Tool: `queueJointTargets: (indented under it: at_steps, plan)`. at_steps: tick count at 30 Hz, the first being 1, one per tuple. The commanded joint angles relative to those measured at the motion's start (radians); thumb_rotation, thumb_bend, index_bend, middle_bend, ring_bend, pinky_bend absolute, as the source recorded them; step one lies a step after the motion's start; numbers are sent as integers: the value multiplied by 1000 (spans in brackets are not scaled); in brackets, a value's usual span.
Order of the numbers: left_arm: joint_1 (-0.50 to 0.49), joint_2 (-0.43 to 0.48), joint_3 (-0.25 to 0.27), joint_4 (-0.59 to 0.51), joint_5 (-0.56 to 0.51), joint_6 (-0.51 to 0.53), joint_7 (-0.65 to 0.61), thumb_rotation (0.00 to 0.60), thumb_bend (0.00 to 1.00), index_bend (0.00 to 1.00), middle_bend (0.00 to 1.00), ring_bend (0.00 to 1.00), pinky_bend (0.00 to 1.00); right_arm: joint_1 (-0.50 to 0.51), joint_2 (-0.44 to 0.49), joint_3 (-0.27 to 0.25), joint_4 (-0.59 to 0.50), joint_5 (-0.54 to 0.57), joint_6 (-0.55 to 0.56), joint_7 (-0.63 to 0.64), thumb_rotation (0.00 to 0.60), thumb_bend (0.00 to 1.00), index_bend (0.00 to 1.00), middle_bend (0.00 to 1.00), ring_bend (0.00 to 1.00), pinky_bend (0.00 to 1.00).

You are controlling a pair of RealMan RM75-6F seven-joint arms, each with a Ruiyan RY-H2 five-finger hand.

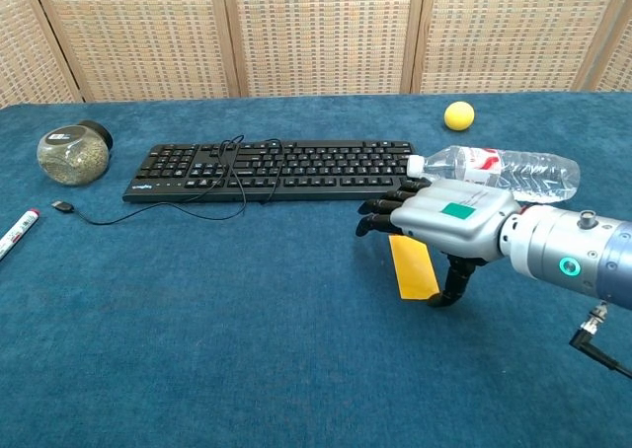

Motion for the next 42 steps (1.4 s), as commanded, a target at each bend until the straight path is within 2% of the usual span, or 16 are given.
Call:
queueJointTargets:
  at_steps: [1,15,19,25,30,35,39,42]
  plan:
    - [0,-1,1,-1,1,-1,1,600,0,0,0,0,0,2,-5,-2,4,8,1,3,600,167,121,0,0,0]
    - [-3,2,0,0,-6,-1,-6,600,0,0,0,0,0,19,-49,-15,48,52,13,-23,600,170,126,0,0,0]
    - [-4,3,1,-1,-5,-1,-7,600,0,0,0,0,0,20,-58,-10,58,61,34,-33,600,229,131,0,0,0]
    - [-4,4,3,-1,-3,0,-8,600,0,0,0,0,0,18,-31,8,17,53,74,-19,600,276,141,0,0,0]
    - [-5,3,4,-2,-3,-1,-5,600,0,0,0,0,0,20,0,6,-30,57,78,-23,600,276,137,0,0,0]
    - [-4,4,5,-3,-1,1,-5,600,0,0,0,0,0,21,21,-12,-61,81,62,-42,600,268,127,0,0,0]
    - [-4,4,6,-4,-2,1,-5,600,0,0,0,0,0,21,27,-31,-63,87,56,-57,600,167,174,0,0,0]
    - [-4,5,7,-4,-1,1,-5,600,0,0,0,0,0,23,28,-44,-50,92,49,-64,600,156,189,0,0,0]
